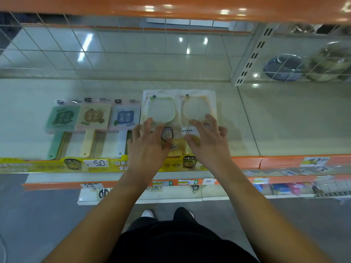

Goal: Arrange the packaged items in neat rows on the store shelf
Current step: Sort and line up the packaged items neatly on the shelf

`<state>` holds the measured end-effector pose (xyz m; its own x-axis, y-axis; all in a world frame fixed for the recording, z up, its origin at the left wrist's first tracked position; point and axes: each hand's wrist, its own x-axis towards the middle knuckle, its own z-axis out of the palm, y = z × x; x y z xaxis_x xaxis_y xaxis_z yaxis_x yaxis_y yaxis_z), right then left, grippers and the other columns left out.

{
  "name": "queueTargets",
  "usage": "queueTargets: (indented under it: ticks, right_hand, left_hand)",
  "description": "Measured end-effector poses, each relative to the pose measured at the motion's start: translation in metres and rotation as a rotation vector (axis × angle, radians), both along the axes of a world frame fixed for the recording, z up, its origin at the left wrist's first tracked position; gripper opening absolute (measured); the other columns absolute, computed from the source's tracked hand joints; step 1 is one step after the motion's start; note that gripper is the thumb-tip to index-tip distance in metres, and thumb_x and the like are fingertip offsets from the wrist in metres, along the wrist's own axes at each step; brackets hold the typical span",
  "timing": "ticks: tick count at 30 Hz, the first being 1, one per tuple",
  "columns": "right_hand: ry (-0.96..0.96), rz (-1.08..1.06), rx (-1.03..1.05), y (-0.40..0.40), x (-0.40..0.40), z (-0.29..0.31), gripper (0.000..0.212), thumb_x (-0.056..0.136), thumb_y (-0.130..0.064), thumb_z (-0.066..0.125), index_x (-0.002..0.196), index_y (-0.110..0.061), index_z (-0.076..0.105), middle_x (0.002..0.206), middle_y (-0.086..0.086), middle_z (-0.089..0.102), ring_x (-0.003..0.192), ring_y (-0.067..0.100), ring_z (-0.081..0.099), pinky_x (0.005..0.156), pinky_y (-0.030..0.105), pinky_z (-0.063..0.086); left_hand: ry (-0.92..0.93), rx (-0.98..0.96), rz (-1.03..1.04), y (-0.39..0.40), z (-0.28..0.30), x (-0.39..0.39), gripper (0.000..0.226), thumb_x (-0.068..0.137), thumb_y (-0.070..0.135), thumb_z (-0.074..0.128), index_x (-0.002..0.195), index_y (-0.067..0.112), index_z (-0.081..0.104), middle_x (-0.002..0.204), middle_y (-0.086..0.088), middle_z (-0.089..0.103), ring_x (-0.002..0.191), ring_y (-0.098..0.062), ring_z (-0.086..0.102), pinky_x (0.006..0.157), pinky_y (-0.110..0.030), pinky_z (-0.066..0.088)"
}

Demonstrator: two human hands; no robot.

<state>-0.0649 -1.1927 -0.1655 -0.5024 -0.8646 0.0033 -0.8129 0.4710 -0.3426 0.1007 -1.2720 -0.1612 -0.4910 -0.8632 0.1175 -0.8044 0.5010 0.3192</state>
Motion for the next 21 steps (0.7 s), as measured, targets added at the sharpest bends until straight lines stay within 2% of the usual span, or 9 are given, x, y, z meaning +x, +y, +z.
queueTargets:
  ticks: [4, 7, 11, 13, 15, 17, 19, 21]
  right_hand:
    - [0.011, -0.046, 0.115, -0.007, 0.001, 0.019, 0.047, 0.093, -0.06, 0.041, 0.139, -0.047, 0.037, 0.158, -0.002, 0.015, 0.133, 0.043, 0.026, 0.109, 0.052, 0.025]
    - [0.045, -0.047, 0.134, -0.022, -0.003, 0.029, 0.047, 0.096, -0.056, 0.037, 0.142, -0.047, 0.032, 0.16, -0.003, 0.01, 0.142, 0.045, 0.011, 0.116, 0.055, 0.014]
    - [0.08, 0.018, 0.069, -0.051, -0.013, 0.029, 0.046, 0.1, -0.049, 0.035, 0.145, -0.043, 0.031, 0.161, 0.0, 0.01, 0.146, 0.042, 0.003, 0.117, 0.058, 0.011]
    - [0.074, 0.013, 0.079, -0.061, -0.019, 0.024, 0.045, 0.099, -0.049, 0.035, 0.144, -0.043, 0.031, 0.16, 0.0, 0.013, 0.145, 0.044, 0.007, 0.115, 0.059, 0.017]
    - [0.043, -0.01, 0.094, -0.064, -0.023, 0.02, 0.04, 0.099, -0.048, 0.036, 0.138, -0.041, 0.037, 0.156, 0.0, 0.019, 0.137, 0.044, 0.019, 0.107, 0.057, 0.028]
    - [0.038, -0.028, 0.092, -0.064, -0.025, 0.018, 0.034, 0.099, -0.046, 0.035, 0.131, -0.039, 0.041, 0.151, 0.0, 0.024, 0.128, 0.042, 0.029, 0.099, 0.055, 0.033]
    - [0.064, -0.048, 0.105, -0.065, -0.026, 0.02, 0.033, 0.099, -0.044, 0.034, 0.13, -0.037, 0.043, 0.147, 0.002, 0.029, 0.121, 0.042, 0.036, 0.096, 0.053, 0.034]
    - [0.109, -0.07, 0.126, -0.071, -0.027, 0.024, 0.036, 0.098, -0.042, 0.035, 0.132, -0.035, 0.044, 0.144, 0.003, 0.034, 0.121, 0.041, 0.037, 0.1, 0.054, 0.03]
  left_hand:
    - [-0.031, -0.056, 0.031, -0.003, 0.003, -0.005, 0.037, 0.088, 0.047, 0.049, 0.116, 0.025, 0.061, 0.136, -0.01, 0.047, 0.126, -0.041, 0.039, 0.095, -0.053, 0.037]
    - [-0.063, -0.004, 0.011, -0.015, 0.011, -0.013, 0.044, 0.09, 0.046, 0.046, 0.127, 0.024, 0.052, 0.146, -0.007, 0.036, 0.135, -0.033, 0.028, 0.103, -0.05, 0.029]
    - [-0.09, -0.044, -0.089, -0.04, 0.018, -0.034, 0.047, 0.096, 0.041, 0.041, 0.138, 0.02, 0.039, 0.151, -0.007, 0.029, 0.141, -0.03, 0.022, 0.109, -0.047, 0.026]
    - [-0.111, -0.083, -0.148, -0.052, 0.013, -0.044, 0.048, 0.097, 0.042, 0.039, 0.139, 0.018, 0.039, 0.151, -0.01, 0.032, 0.14, -0.031, 0.025, 0.109, -0.047, 0.029]
    - [-0.15, -0.113, -0.181, -0.061, 0.008, -0.048, 0.05, 0.097, 0.045, 0.035, 0.137, 0.016, 0.04, 0.148, -0.011, 0.036, 0.138, -0.033, 0.03, 0.107, -0.047, 0.034]
    - [-0.169, -0.142, -0.19, -0.065, 0.006, -0.048, 0.048, 0.095, 0.046, 0.032, 0.13, 0.015, 0.046, 0.14, -0.01, 0.044, 0.129, -0.031, 0.039, 0.099, -0.046, 0.04]
    - [-0.163, -0.16, -0.173, -0.066, 0.009, -0.049, 0.042, 0.093, 0.042, 0.036, 0.121, 0.015, 0.051, 0.128, -0.008, 0.05, 0.117, -0.028, 0.046, 0.089, -0.044, 0.042]
    - [-0.178, -0.171, -0.147, -0.068, 0.014, -0.053, 0.038, 0.09, 0.036, 0.038, 0.114, 0.012, 0.054, 0.12, -0.009, 0.052, 0.108, -0.029, 0.05, 0.084, -0.042, 0.042]
